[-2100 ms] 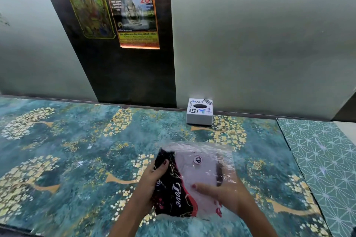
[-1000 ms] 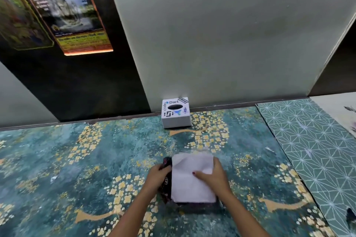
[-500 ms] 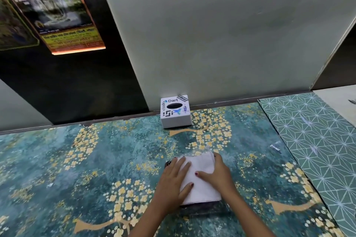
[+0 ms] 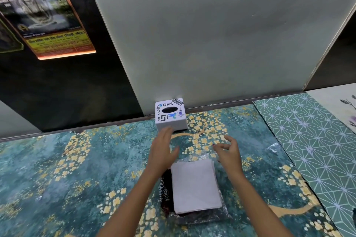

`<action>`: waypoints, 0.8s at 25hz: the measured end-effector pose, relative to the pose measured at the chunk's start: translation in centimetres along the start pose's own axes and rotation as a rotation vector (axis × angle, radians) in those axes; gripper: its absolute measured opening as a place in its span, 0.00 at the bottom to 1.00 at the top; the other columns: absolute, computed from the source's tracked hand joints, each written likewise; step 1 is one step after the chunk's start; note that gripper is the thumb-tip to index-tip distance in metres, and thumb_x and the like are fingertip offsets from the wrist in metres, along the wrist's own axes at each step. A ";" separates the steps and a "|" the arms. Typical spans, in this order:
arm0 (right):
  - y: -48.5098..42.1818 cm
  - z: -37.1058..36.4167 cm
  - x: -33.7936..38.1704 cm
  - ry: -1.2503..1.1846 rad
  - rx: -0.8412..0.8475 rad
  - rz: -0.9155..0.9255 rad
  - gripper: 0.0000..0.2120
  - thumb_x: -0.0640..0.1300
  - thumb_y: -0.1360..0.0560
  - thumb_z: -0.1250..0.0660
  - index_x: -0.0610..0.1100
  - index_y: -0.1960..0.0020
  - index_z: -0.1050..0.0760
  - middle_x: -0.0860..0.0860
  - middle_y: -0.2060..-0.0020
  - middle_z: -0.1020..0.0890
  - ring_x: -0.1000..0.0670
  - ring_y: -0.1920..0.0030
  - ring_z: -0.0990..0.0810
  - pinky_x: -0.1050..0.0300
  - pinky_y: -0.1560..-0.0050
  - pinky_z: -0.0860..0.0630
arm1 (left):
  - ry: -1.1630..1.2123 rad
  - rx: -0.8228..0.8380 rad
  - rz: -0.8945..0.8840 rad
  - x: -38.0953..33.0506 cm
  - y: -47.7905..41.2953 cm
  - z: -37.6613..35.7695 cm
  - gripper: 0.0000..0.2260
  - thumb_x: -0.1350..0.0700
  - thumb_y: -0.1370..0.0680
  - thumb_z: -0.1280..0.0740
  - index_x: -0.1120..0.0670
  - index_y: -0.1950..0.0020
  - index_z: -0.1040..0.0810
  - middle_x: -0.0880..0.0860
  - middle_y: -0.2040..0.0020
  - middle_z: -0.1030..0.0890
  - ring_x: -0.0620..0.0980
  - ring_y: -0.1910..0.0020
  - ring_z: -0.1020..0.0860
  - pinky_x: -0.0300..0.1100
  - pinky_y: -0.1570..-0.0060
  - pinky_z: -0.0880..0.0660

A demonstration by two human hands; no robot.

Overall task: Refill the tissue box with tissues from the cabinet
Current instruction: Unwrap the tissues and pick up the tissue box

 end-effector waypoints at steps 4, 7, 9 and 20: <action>-0.3 0.0 0.5 -0.237 0.021 -0.073 0.19 0.38 0.26 0.37 0.43 0.36 0.36 0.51 0.58 0.25 0.45 0.51 0.25 0.54 0.60 0.27 | -0.275 0.089 0.044 1.8 -8.1 -0.3 0.32 0.55 0.29 0.33 0.54 0.28 0.43 0.55 0.26 0.39 0.56 0.27 0.44 0.60 0.29 0.43; 0.7 0.9 -0.6 -0.356 0.054 -0.134 0.18 0.40 0.26 0.35 0.46 0.38 0.34 0.46 0.53 0.22 0.44 0.52 0.23 0.53 0.60 0.26 | -0.479 0.288 0.098 3.7 -10.3 -2.1 0.34 0.52 0.29 0.33 0.54 0.27 0.46 0.54 0.25 0.41 0.59 0.26 0.46 0.60 0.30 0.46; 1.7 2.1 -1.4 -0.329 0.047 -0.124 0.18 0.39 0.27 0.35 0.47 0.39 0.33 0.47 0.55 0.21 0.45 0.56 0.22 0.53 0.61 0.26 | -0.596 0.273 0.058 3.6 -10.4 -2.0 0.31 0.55 0.29 0.33 0.55 0.29 0.41 0.56 0.29 0.35 0.60 0.31 0.40 0.55 0.33 0.40; 7.4 -3.5 4.1 -0.450 0.595 -0.054 0.49 0.64 0.50 0.24 0.58 0.32 0.39 0.44 0.38 0.25 0.44 0.45 0.24 0.44 0.46 0.30 | 0.718 0.133 -0.016 -5.9 6.8 4.2 0.22 0.53 0.41 0.27 0.38 0.50 0.24 0.44 0.43 0.26 0.43 0.39 0.27 0.37 0.43 0.28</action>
Point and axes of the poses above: each hand's wrist, its own y-axis away from the middle knuckle, its own z-axis out of the back of the hand, x = y × z, the point moved 8 cm from there along -y, towards the middle knuckle
